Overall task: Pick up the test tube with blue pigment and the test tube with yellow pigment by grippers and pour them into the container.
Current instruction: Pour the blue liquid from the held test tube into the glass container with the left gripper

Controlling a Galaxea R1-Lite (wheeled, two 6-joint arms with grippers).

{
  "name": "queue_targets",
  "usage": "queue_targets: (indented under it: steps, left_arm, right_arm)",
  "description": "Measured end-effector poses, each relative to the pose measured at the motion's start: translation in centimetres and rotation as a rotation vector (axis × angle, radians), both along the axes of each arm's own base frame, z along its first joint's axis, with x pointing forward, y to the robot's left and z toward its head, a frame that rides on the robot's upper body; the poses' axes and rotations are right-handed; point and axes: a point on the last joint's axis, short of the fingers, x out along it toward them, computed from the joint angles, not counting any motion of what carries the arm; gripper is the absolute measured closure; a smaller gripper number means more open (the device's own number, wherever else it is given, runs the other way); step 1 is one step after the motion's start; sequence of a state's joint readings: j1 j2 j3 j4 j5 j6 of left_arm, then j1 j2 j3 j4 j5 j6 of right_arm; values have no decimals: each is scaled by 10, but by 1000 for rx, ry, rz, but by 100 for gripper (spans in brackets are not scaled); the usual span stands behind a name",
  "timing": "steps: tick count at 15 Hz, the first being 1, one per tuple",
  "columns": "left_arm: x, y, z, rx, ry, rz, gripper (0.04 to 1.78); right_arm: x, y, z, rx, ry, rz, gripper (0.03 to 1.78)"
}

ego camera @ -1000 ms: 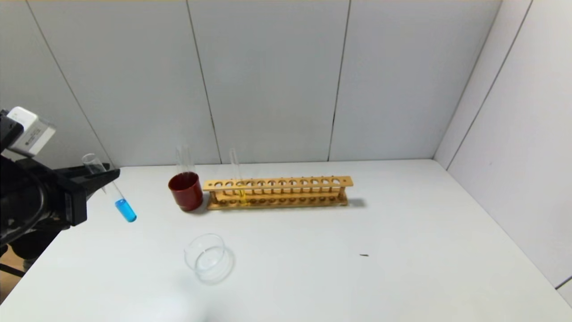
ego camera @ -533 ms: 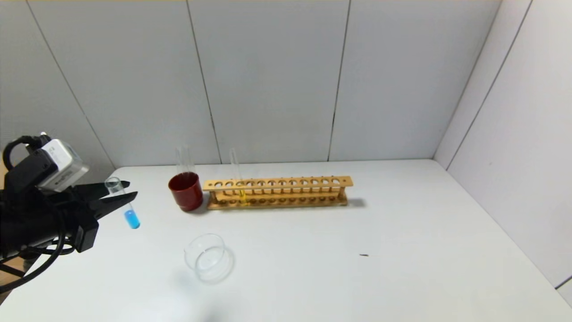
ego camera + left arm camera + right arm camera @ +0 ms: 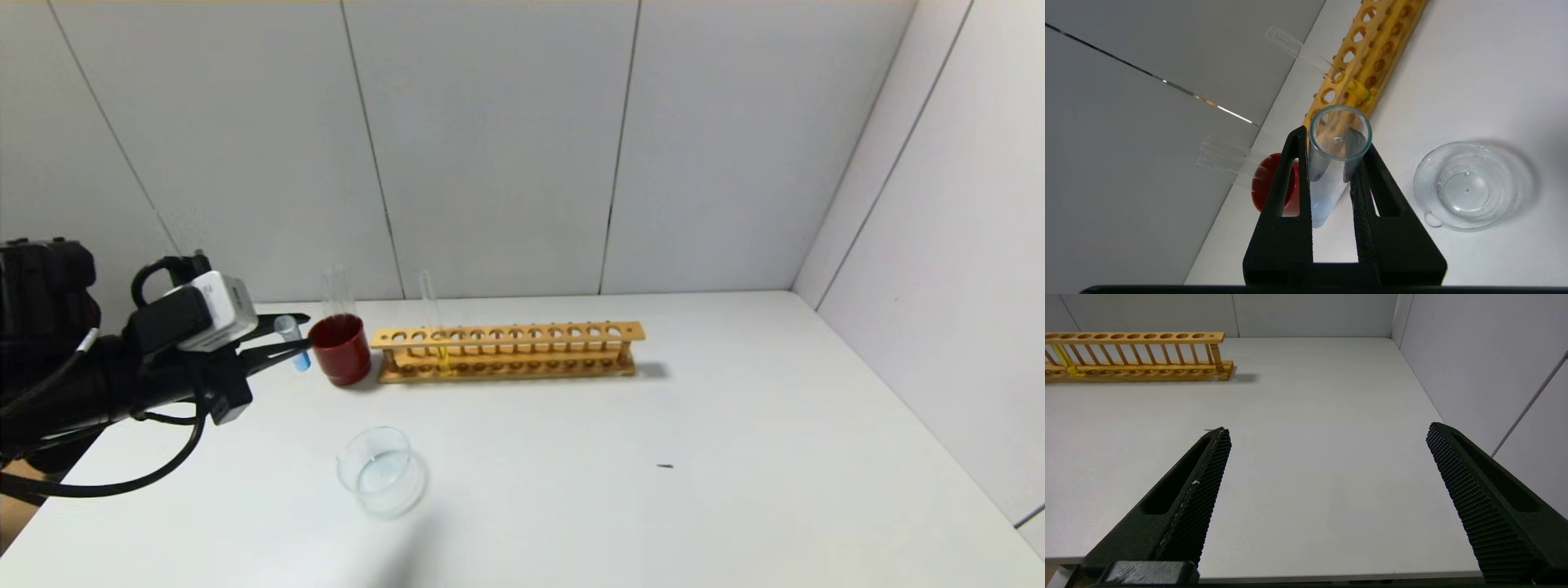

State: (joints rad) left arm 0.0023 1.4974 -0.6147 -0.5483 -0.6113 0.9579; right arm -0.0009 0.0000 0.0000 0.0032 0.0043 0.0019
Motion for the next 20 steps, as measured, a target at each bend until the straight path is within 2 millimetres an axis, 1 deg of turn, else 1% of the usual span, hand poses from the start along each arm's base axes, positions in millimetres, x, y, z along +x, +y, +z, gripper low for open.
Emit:
queue_targets:
  steps: [2,4,6,7,10,12,17,18,20]
  left_arm:
    - [4,0,-14,71,4,-15,149]
    - [3,0,-23,166,-20,-27,149]
    - [2,1,-27,277,-61,-21,149]
    - [2,1,-27,297,-70,-15,149]
    - [2,0,-32,309,-85,-21,149]
    - [4,0,-36,340,-140,-25,149]
    - [23,-4,-52,356,-329,-27,149]
    - [24,-7,-55,354,-348,-32,149]
    - [23,-12,-63,355,-332,-55,149]
  right_arm:
    - [0,0,0,0,0,0,6]
    - [0,0,0,0,0,0,6]
    - [0,0,0,0,0,0,6]
    - [0,0,0,0,0,0,6]
    - [0,0,0,0,0,0,6]
    - [0,0,0,0,0,0,6]
    - [0,0,0,0,0,0,6]
    - [0,0,0,0,0,0,6]
    - [0,0,0,0,0,0,6]
